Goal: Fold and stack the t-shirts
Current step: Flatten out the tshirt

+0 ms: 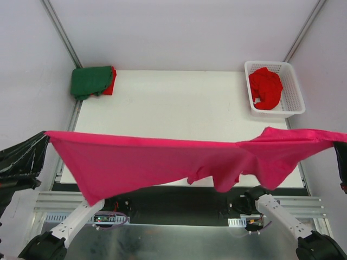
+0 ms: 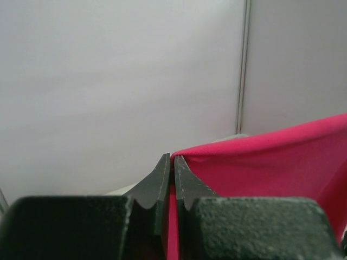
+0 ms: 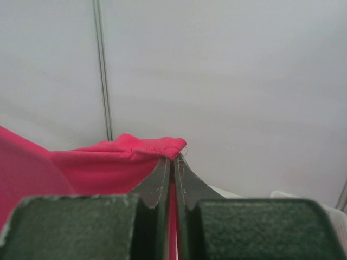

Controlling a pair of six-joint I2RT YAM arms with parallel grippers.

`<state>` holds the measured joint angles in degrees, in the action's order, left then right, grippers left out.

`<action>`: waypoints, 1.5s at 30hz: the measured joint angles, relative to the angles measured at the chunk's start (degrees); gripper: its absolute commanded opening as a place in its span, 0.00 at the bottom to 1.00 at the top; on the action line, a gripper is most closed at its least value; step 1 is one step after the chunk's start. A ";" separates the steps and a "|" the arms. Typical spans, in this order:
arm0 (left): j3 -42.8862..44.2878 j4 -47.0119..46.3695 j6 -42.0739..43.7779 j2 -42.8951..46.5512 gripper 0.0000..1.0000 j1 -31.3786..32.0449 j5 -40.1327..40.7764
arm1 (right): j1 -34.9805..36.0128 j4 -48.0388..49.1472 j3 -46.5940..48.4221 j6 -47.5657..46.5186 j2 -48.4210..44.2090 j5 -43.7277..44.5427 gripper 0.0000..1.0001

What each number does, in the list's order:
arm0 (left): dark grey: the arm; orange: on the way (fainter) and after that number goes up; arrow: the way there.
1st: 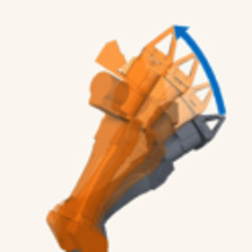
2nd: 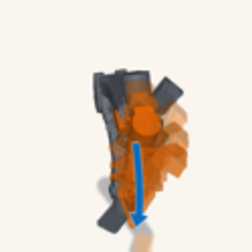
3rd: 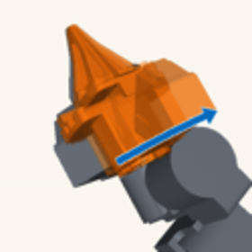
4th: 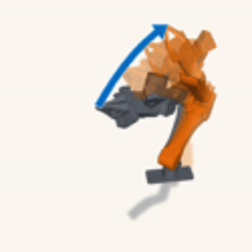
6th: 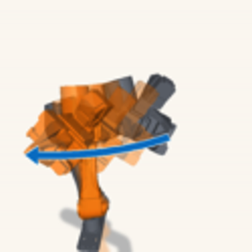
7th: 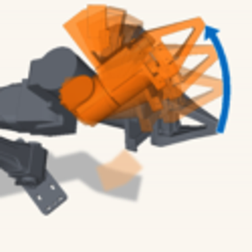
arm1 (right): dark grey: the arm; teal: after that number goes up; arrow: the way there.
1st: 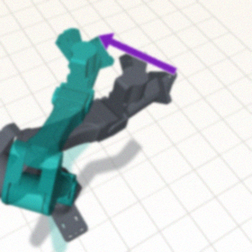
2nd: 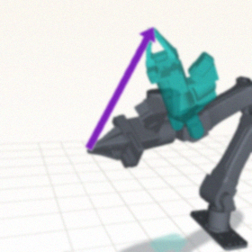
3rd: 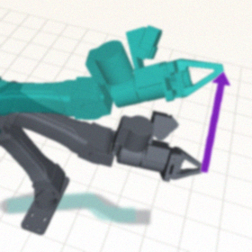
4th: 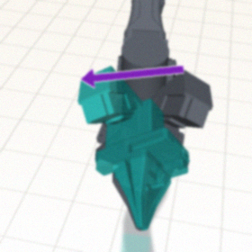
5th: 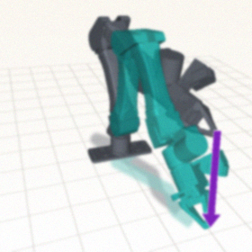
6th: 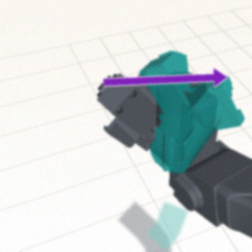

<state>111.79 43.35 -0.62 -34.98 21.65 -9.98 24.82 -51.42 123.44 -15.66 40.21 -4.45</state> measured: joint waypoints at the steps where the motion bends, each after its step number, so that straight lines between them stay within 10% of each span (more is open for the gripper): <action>1: -0.44 -0.15 0.00 0.92 0.00 0.00 0.15 | 0.02 0.35 -0.61 0.07 -0.87 -0.09 0.01; 18: -17.00 -11.41 7.74 -24.09 0.00 0.00 5.07 | 0.13 7.39 -18.58 -4.52 22.38 8.11 0.01; 33: -0.35 -0.92 -0.92 2.54 0.00 0.00 -0.74 | 0.13 -4.74 6.29 0.50 -3.89 -2.69 0.01; 45: -0.98 -0.24 -0.74 1.01 0.00 0.00 -1.90 | 0.20 0.81 -7.93 0.90 -3.82 -2.62 0.01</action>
<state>110.80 43.11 -1.37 -33.98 21.65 -11.88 25.02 -50.61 115.50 -14.76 36.38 -7.07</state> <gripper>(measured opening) 0.011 0.028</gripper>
